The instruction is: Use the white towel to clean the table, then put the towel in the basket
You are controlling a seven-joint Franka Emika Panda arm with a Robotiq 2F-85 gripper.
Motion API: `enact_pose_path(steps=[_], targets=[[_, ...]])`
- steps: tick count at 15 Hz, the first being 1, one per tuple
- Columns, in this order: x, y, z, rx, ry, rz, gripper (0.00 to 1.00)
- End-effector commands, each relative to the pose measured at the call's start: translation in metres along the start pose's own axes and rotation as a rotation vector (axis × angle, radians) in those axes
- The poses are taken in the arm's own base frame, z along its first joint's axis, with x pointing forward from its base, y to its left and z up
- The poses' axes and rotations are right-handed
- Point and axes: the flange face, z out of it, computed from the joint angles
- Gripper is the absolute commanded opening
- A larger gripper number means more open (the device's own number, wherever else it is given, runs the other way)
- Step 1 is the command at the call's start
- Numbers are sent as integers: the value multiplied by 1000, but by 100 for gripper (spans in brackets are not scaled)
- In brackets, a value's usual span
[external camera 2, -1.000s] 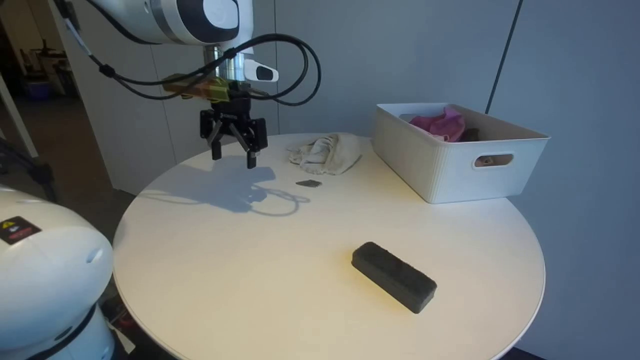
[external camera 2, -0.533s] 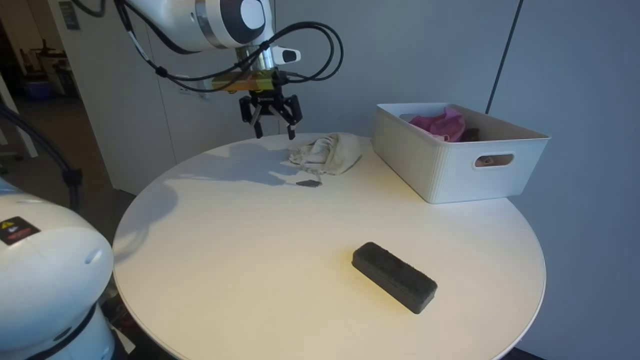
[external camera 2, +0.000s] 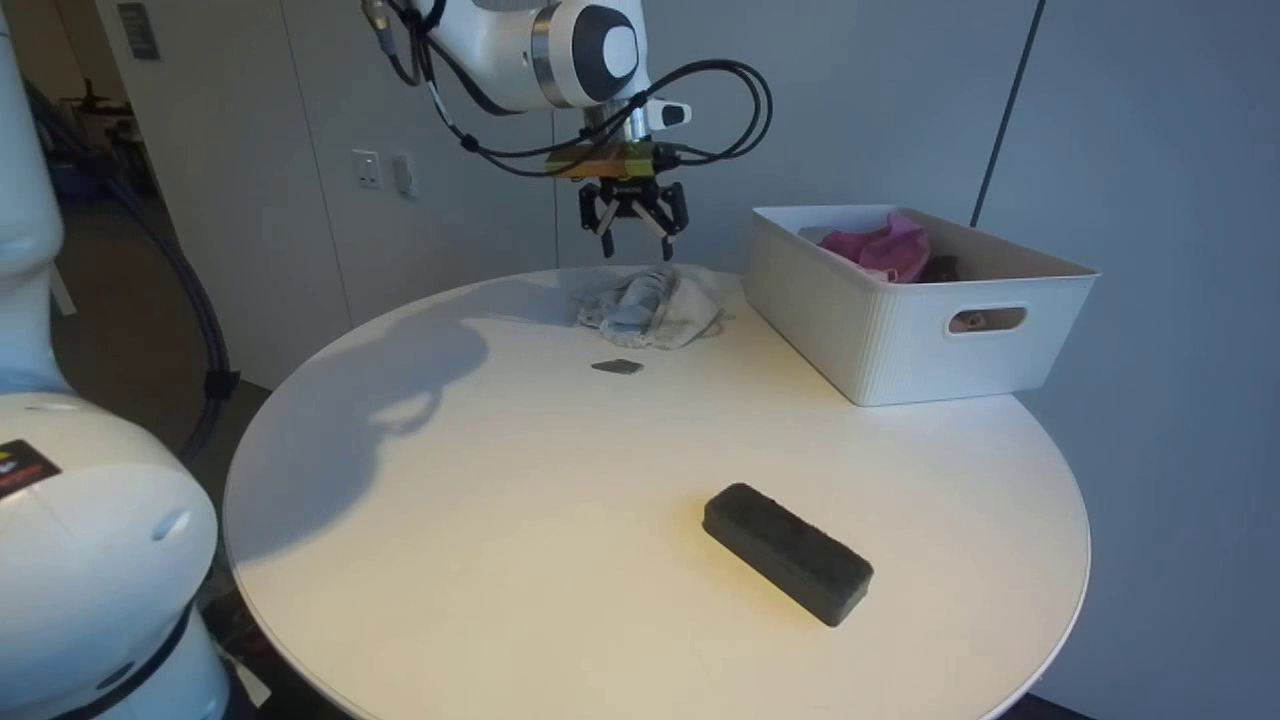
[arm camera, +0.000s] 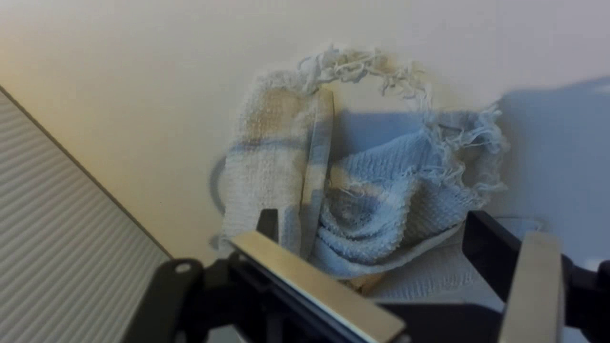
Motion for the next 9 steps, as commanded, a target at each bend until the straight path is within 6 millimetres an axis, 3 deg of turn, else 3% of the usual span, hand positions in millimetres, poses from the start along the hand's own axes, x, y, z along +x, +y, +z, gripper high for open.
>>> enact_pose_path(steps=[1, 6, 8, 9], targets=[[52, 13, 27, 29, -51, -10, 100], [80, 10, 82, 47, -125, -24, 100], [88, 11, 91, 52, -152, -31, 100], [92, 12, 90, 61, -160, -38, 75]])
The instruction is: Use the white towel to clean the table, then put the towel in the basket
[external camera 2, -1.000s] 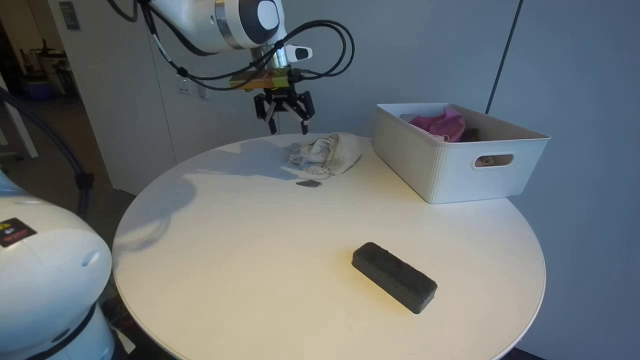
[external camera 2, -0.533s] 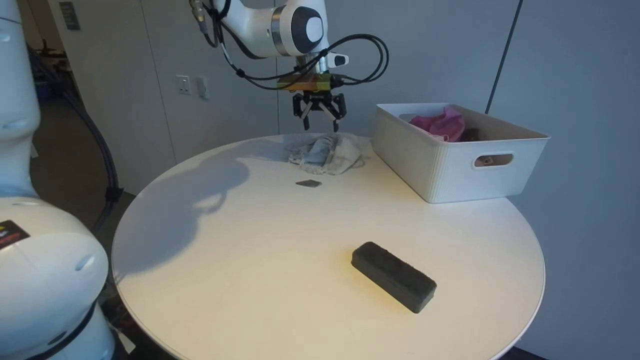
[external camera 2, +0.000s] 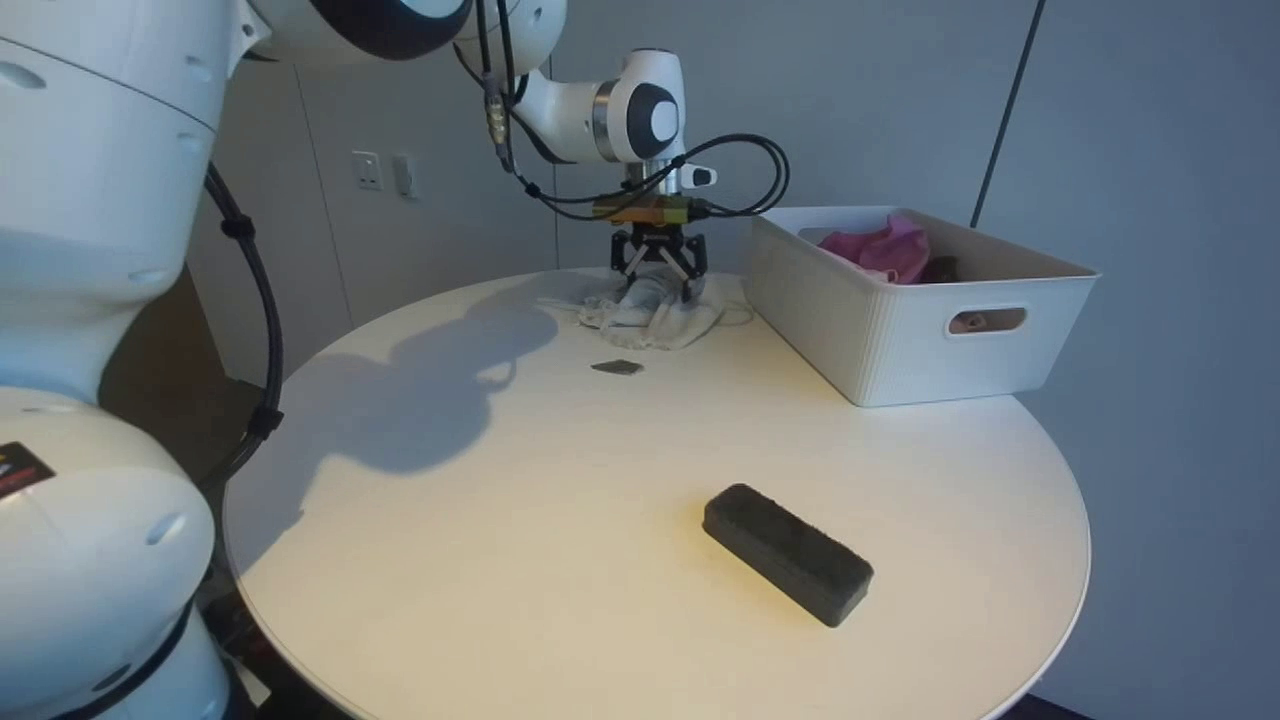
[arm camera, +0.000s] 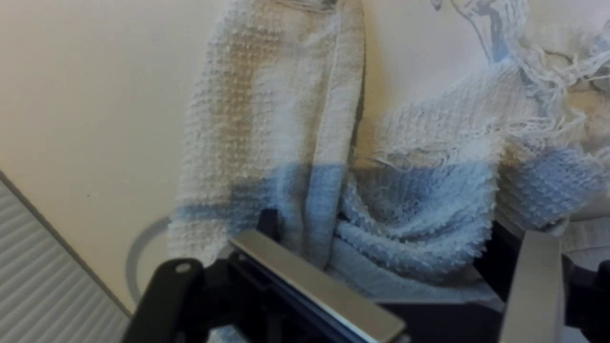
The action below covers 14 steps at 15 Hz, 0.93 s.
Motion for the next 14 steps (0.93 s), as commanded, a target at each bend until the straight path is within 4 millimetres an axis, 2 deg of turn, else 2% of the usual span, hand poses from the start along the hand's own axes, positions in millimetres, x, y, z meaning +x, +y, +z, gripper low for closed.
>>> enact_pose_path(steps=[1, 8, 10, 11, 13, 14], targets=[[24, 4, -6, 41, -22, -36, 75], [21, -8, 2, 94, -95, -75, 28], [17, -11, -3, 100, -99, -86, 15], [15, -13, -7, 98, -96, -92, 9], [7, -16, -27, 90, -74, -105, 9], [3, -13, -54, 77, -58, -112, 11]])
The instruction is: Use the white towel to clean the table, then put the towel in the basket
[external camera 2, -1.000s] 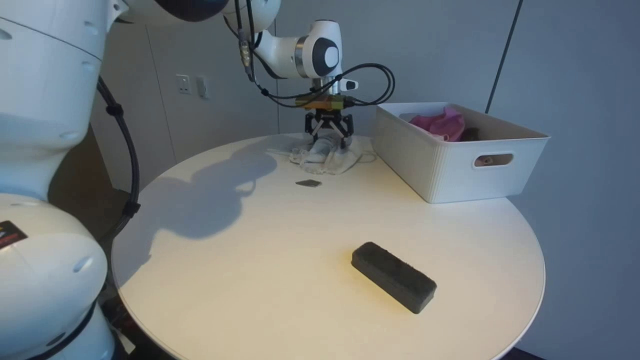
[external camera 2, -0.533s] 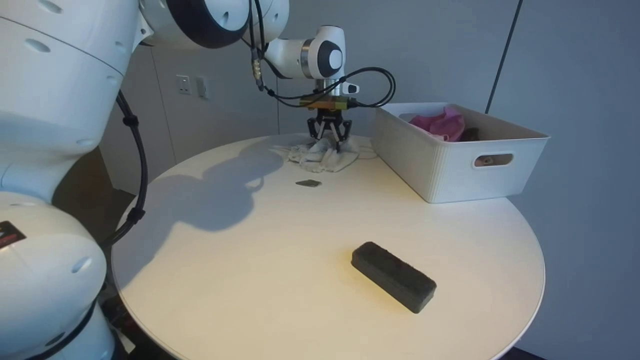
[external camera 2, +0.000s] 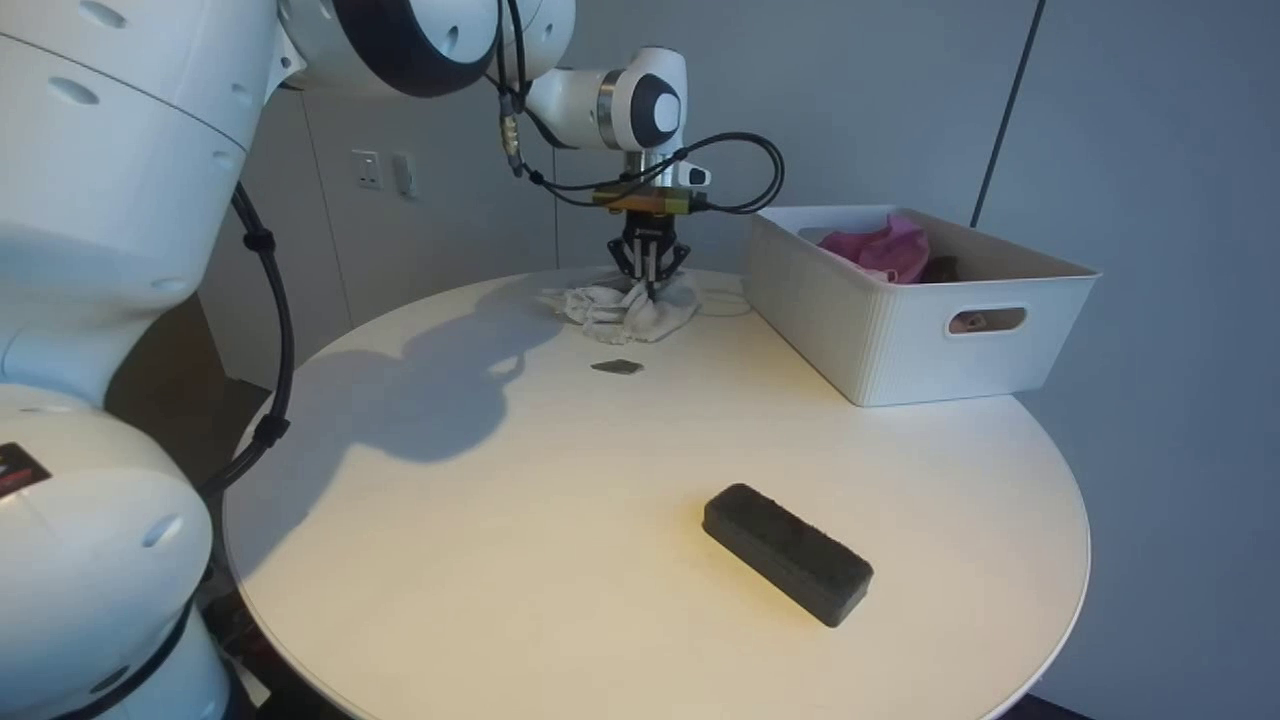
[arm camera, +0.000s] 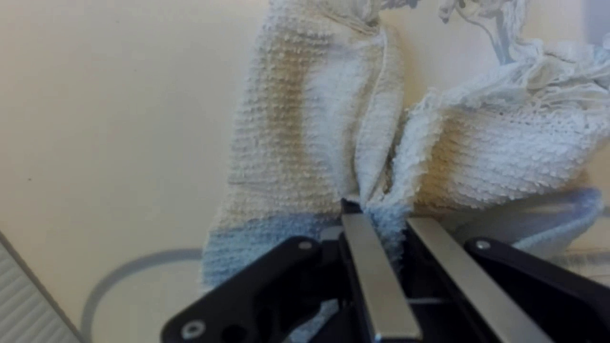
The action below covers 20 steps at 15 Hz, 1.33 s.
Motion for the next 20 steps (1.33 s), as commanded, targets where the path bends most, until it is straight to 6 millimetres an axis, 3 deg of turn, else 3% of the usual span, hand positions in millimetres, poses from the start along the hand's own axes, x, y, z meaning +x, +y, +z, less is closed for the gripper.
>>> enact_pose_path(steps=[1, 5, 7, 9, 11, 14, 17, 20], targets=[[-22, -6, -59, 6, 40, -37, 10], [-70, -2, -128, -36, 105, 14, 11], [-105, 3, -149, -17, 77, 68, 11], [-142, 10, -150, -16, 13, 141, 11], [-179, 15, -145, -7, -43, 204, 11], [-223, 13, -117, 59, -154, 243, 11], [-245, 13, -73, 109, -241, 257, 11], [-252, 22, -30, 111, -239, 294, 11]])
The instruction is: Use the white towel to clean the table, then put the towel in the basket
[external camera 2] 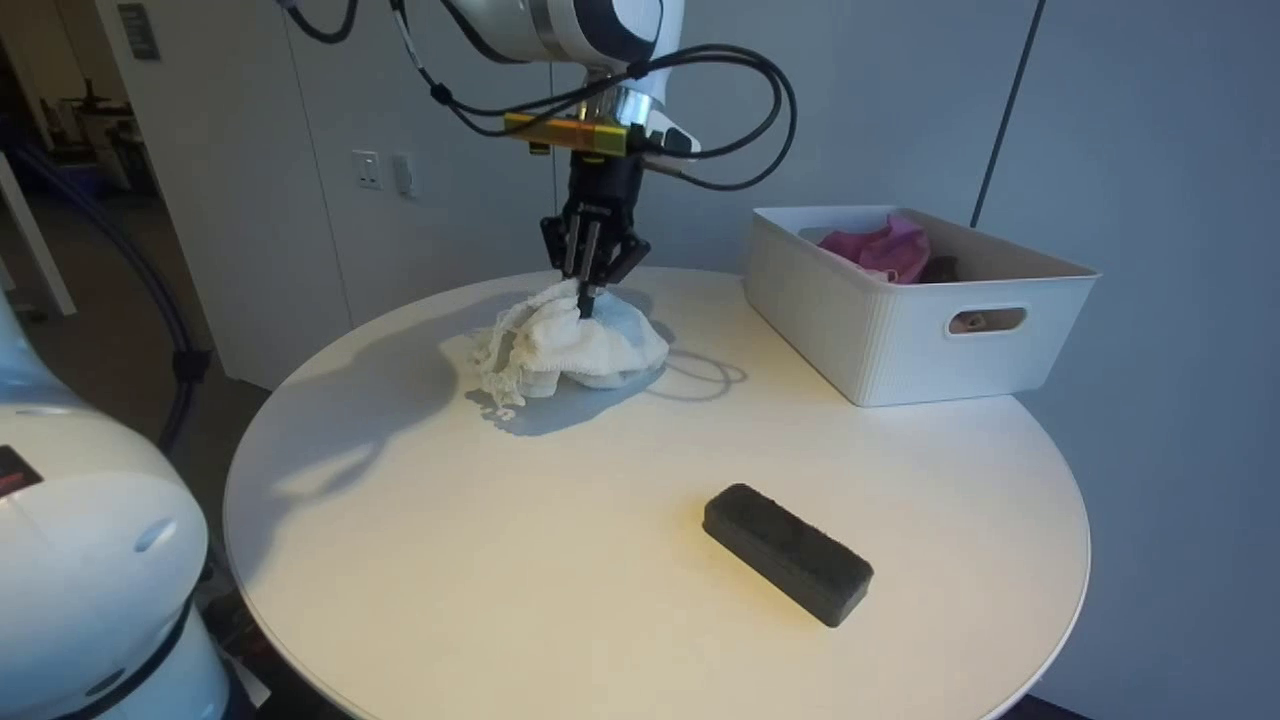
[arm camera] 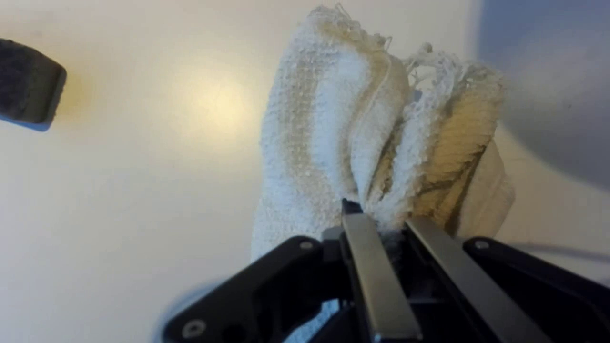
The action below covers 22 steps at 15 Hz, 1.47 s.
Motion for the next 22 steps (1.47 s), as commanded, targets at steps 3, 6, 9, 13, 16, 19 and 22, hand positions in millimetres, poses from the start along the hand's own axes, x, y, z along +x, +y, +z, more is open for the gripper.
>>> enact_pose_path(steps=[3, 6, 9, 13, 16, 19, 22], targets=[[4, 23, 61, 21, 123, 70, 11], [13, 33, 75, -19, 294, 61, 11], [25, 21, 69, -72, 442, 3, 11], [46, -28, 39, -115, 559, -152, 11], [55, -47, 32, -46, 501, -142, 11], [58, -33, 34, -28, 474, -96, 11], [50, -4, 47, -23, 437, -27, 11]])
